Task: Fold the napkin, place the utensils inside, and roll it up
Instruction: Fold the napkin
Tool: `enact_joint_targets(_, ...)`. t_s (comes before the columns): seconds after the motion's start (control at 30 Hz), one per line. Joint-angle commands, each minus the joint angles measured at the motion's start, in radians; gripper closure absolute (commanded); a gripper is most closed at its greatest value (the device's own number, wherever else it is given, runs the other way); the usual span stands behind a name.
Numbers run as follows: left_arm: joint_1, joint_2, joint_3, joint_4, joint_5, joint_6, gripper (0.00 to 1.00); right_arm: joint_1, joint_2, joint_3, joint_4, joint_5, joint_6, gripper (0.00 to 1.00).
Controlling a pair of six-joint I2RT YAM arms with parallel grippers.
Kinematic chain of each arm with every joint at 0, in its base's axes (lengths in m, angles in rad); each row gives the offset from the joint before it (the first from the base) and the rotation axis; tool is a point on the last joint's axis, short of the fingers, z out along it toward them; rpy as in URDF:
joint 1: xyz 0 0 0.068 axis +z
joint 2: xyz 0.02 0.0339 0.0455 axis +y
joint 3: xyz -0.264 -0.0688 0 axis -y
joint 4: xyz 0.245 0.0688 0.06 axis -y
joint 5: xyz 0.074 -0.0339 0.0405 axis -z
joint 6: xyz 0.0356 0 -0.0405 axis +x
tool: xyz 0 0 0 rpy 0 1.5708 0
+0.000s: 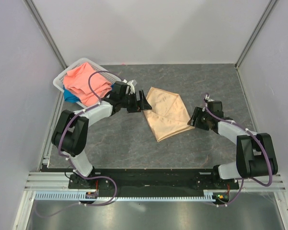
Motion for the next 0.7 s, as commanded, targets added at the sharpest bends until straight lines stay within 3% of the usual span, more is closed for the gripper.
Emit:
enact_joint_targets(0.0, 0.014, -0.042, -0.013, 0.042, 0.021, -0.023, 0.09, 0.0, 0.043, 0.014, 0.022, -0.017, -0.017, 0.43)
enact_joint_targets(0.23, 0.023, -0.064, -0.037, 0.039, 0.028, -0.025, 0.09, -0.001, 0.053, 0.02, -0.01, -0.014, -0.017, 0.61)
enact_joint_targets(0.57, 0.027, -0.108, -0.125, 0.036, 0.011, -0.029, 0.09, 0.017, 0.014, -0.001, -0.058, -0.016, 0.053, 0.99)
enact_joint_targets(0.67, 0.027, -0.121, -0.166, 0.048, 0.02, -0.035, 0.09, 0.043, -0.018, -0.03, -0.073, 0.015, 0.108, 1.0)
